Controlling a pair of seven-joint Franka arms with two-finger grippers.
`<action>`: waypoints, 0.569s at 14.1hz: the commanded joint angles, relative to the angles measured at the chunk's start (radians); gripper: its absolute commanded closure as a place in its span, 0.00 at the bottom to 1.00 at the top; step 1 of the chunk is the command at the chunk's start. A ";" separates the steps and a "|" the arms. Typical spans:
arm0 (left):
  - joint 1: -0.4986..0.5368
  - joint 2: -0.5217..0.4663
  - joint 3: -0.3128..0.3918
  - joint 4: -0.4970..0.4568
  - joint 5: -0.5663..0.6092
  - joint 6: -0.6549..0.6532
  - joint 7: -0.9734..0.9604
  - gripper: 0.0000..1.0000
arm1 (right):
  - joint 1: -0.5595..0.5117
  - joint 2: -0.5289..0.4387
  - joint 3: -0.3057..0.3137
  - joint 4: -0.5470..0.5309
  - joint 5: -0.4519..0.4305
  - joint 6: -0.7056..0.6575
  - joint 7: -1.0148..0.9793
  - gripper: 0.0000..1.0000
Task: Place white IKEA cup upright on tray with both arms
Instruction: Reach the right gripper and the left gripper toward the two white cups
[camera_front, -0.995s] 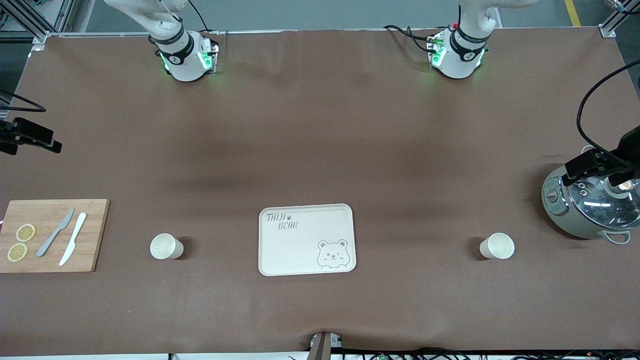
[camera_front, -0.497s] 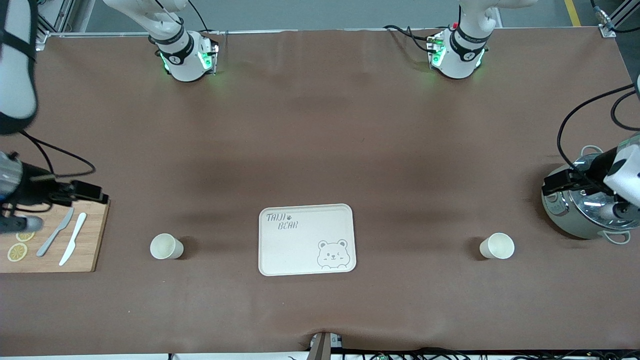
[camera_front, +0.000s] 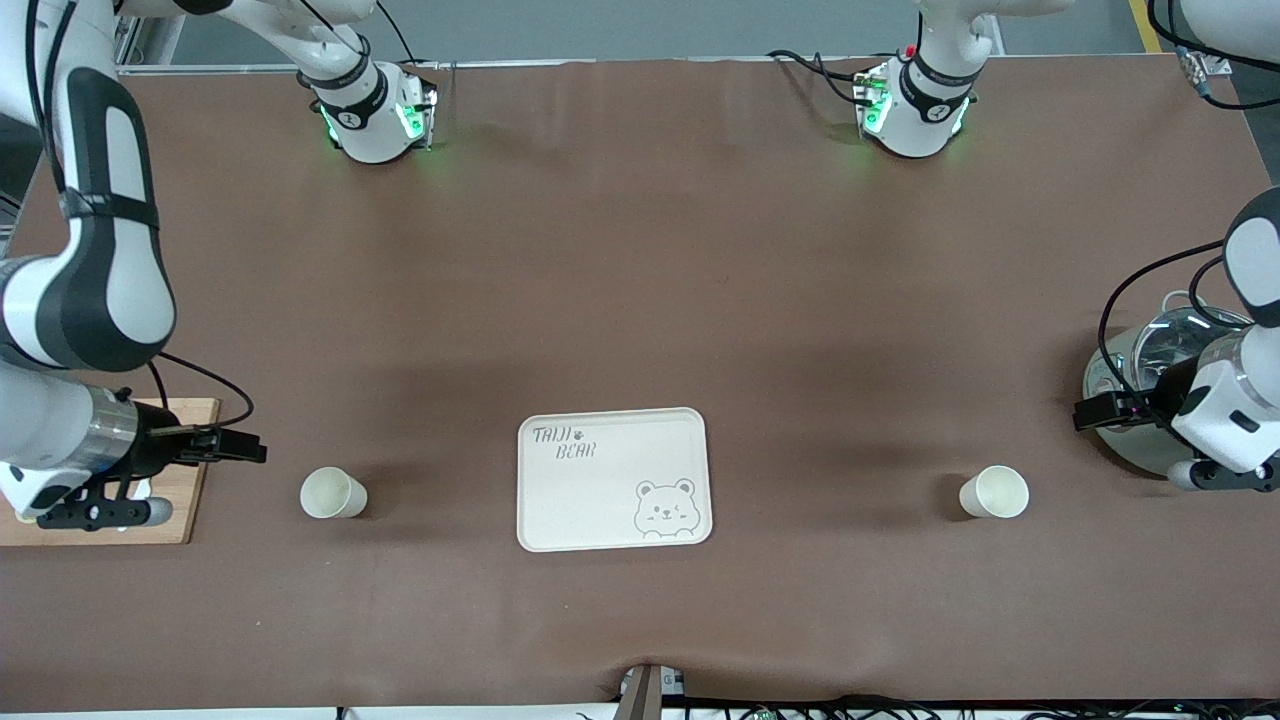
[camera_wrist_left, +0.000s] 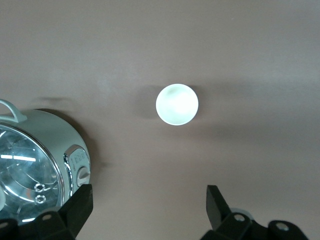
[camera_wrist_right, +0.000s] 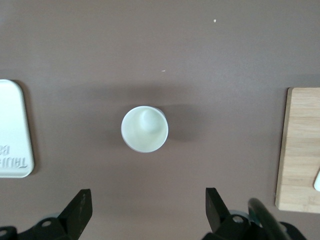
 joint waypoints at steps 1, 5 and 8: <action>0.003 0.048 -0.002 0.007 0.029 0.028 0.024 0.00 | -0.009 0.054 0.002 0.015 -0.019 0.041 0.001 0.00; 0.005 0.134 -0.002 0.010 0.026 0.111 0.028 0.00 | -0.007 0.136 0.000 0.004 -0.020 0.134 0.008 0.00; 0.024 0.188 -0.002 0.012 0.024 0.172 0.028 0.00 | -0.009 0.180 0.000 -0.004 -0.019 0.186 0.005 0.00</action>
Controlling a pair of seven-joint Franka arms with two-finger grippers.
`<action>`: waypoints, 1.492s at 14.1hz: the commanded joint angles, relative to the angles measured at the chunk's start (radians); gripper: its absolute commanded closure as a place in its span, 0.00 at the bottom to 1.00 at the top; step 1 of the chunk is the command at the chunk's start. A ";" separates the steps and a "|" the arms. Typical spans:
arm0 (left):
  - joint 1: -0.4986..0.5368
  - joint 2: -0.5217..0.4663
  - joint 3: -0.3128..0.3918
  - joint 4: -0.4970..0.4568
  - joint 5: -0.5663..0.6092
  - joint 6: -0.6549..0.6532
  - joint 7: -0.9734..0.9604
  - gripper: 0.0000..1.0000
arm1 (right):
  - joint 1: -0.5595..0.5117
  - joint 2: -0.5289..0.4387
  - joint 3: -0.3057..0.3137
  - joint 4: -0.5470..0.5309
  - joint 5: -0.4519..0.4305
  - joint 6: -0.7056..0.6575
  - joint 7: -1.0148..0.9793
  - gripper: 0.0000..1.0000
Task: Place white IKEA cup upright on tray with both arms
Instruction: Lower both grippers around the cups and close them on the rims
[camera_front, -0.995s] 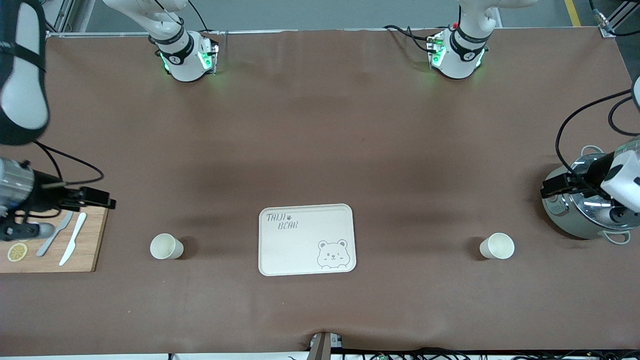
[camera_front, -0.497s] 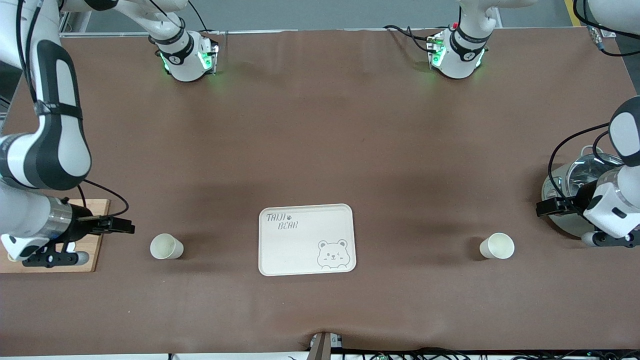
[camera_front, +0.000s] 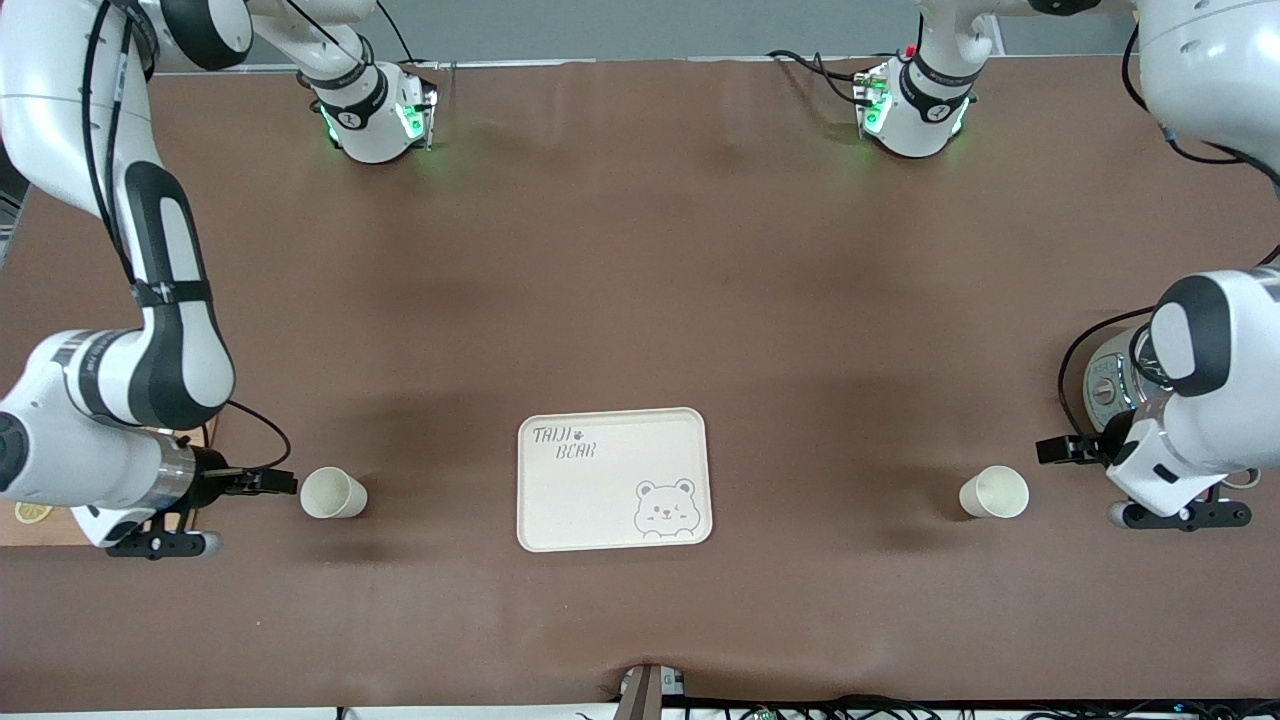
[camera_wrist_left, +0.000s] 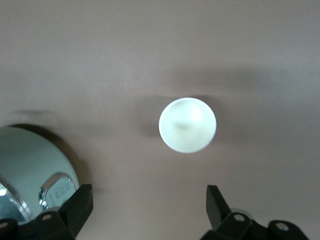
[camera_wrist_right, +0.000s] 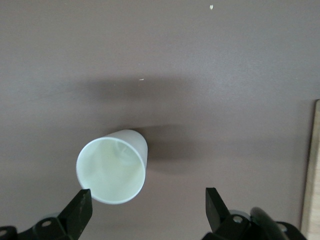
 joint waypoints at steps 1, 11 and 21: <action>0.015 0.044 -0.003 0.016 0.019 0.052 0.026 0.00 | -0.007 0.028 0.006 -0.002 -0.011 0.028 0.004 0.00; 0.011 0.174 -0.004 0.018 0.010 0.166 0.023 0.00 | 0.002 0.114 0.006 -0.010 -0.010 0.089 -0.001 0.00; 0.003 0.214 -0.007 0.018 -0.022 0.253 -0.017 0.35 | 0.011 0.125 0.006 -0.010 -0.010 0.089 0.004 0.47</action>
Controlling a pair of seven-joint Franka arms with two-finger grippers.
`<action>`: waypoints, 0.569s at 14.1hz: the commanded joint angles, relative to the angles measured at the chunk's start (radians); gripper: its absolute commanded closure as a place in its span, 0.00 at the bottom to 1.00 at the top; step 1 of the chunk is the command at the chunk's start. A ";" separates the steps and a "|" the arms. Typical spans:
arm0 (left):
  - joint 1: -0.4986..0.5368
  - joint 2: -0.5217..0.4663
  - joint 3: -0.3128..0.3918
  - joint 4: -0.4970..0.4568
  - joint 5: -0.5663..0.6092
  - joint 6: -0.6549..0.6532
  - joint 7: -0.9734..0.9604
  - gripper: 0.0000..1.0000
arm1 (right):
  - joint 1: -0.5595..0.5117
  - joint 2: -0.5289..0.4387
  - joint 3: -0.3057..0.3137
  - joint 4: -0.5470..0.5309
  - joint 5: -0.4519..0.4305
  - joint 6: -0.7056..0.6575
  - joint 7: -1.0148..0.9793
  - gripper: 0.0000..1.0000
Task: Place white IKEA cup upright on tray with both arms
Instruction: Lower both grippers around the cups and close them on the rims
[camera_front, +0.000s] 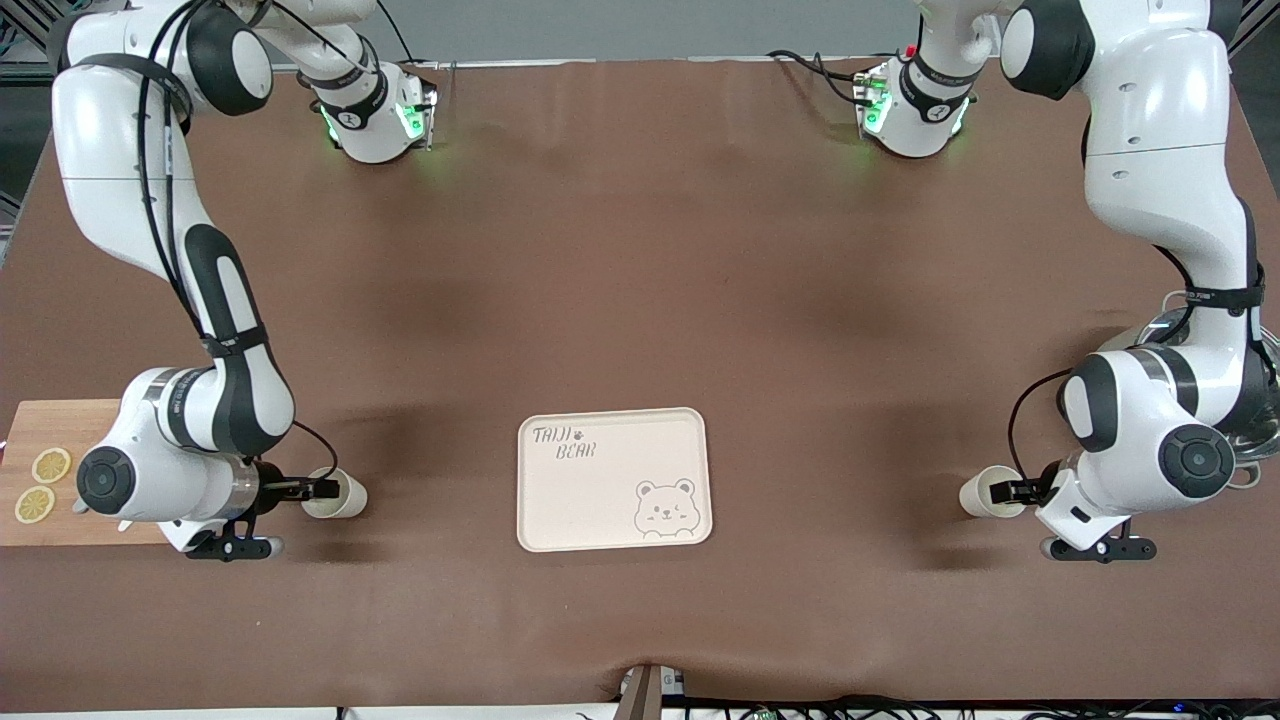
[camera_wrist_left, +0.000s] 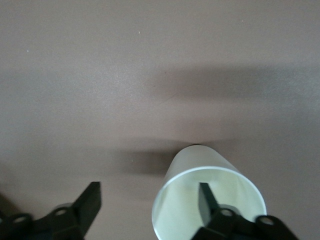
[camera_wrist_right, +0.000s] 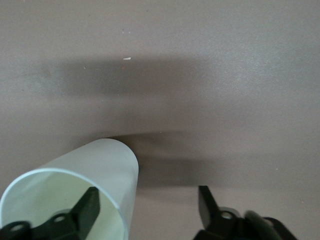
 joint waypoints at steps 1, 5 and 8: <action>-0.003 0.007 0.001 0.017 -0.024 0.002 -0.012 0.49 | 0.000 -0.002 0.005 0.002 -0.010 0.005 0.006 0.59; -0.004 0.007 0.001 0.017 -0.025 0.004 -0.012 0.85 | 0.000 0.000 0.006 0.002 -0.007 0.005 0.009 0.91; -0.006 0.007 0.001 0.017 -0.025 0.004 -0.014 0.98 | 0.000 0.004 0.006 0.002 -0.011 0.005 -0.005 1.00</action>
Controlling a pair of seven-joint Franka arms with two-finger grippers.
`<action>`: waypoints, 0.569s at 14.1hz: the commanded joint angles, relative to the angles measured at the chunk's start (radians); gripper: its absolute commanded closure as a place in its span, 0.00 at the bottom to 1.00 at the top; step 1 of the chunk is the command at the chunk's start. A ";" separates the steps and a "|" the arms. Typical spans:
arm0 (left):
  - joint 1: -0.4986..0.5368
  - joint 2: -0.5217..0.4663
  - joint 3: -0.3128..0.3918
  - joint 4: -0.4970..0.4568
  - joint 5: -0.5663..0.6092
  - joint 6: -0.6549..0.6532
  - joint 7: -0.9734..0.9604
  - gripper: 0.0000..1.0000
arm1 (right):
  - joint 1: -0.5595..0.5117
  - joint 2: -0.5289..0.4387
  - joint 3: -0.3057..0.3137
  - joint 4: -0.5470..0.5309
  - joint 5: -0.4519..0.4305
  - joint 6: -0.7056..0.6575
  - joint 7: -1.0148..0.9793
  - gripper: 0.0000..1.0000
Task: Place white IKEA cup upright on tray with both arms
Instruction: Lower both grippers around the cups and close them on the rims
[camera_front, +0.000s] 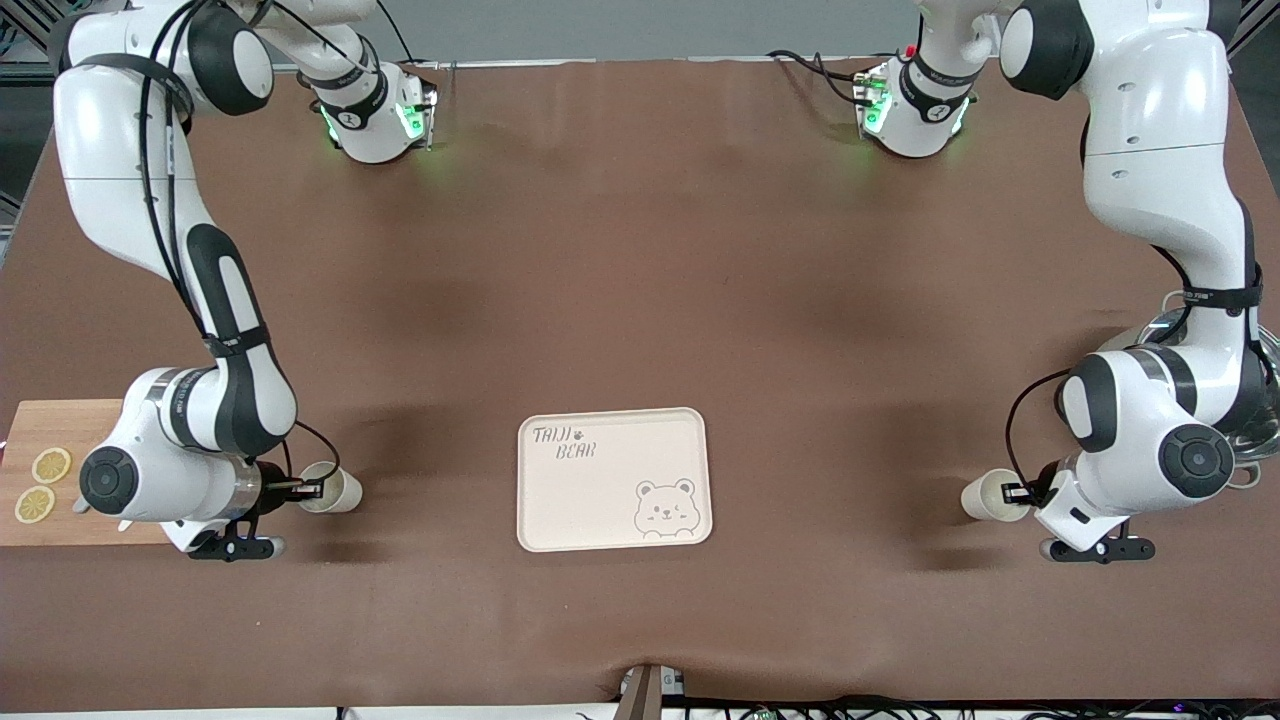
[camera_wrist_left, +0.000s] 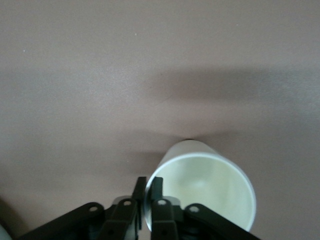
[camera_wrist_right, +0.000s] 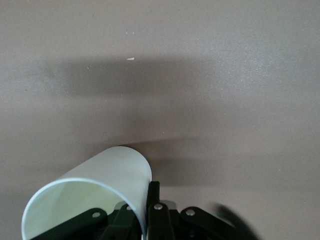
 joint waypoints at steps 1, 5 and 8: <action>-0.005 0.009 0.004 0.011 -0.007 0.004 -0.010 1.00 | -0.002 0.006 0.004 0.002 -0.011 0.004 -0.004 1.00; -0.006 0.006 0.002 0.046 -0.007 0.004 -0.032 1.00 | -0.002 0.006 0.004 0.002 -0.011 0.004 -0.003 1.00; -0.021 -0.005 0.001 0.056 -0.007 0.004 -0.067 1.00 | 0.001 0.000 0.006 0.014 -0.005 -0.008 0.006 1.00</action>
